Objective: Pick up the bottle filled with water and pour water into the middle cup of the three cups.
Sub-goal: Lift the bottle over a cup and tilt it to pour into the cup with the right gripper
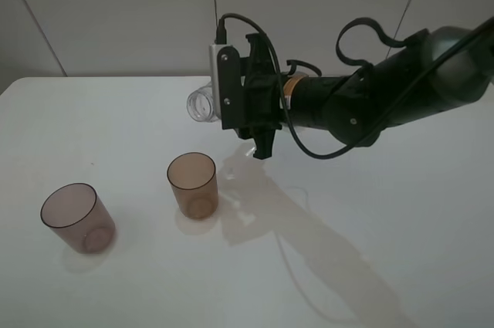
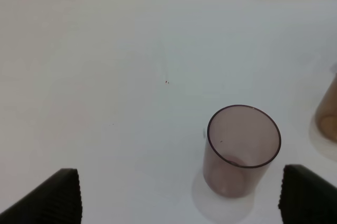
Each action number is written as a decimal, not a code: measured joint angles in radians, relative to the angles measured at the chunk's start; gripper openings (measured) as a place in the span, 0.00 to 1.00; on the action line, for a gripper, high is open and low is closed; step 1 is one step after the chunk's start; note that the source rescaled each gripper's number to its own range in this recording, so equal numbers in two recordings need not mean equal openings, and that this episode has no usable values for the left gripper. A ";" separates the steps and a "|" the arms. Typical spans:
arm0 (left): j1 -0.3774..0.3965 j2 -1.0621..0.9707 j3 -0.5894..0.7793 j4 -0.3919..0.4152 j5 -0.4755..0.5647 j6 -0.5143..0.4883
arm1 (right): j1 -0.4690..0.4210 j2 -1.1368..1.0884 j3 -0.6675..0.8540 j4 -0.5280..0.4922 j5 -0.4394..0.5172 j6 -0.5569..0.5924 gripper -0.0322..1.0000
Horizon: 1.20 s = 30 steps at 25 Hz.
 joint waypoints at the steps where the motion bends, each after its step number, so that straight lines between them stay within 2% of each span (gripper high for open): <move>1: 0.000 0.000 0.000 0.000 0.000 0.000 | 0.003 0.000 0.000 0.000 -0.002 0.000 0.03; 4: 0.000 0.000 0.000 0.000 0.000 0.000 | 0.016 0.009 0.000 0.002 -0.028 -0.008 0.03; 11: 0.000 0.000 0.000 0.000 0.000 0.000 | 0.046 0.037 0.000 0.073 -0.035 -0.145 0.03; 23: 0.000 0.000 0.000 0.000 0.000 0.000 | 0.046 0.037 0.000 0.094 -0.055 -0.183 0.03; 30: 0.000 0.000 0.000 0.000 0.000 0.000 | 0.046 0.068 0.000 0.165 -0.072 -0.277 0.03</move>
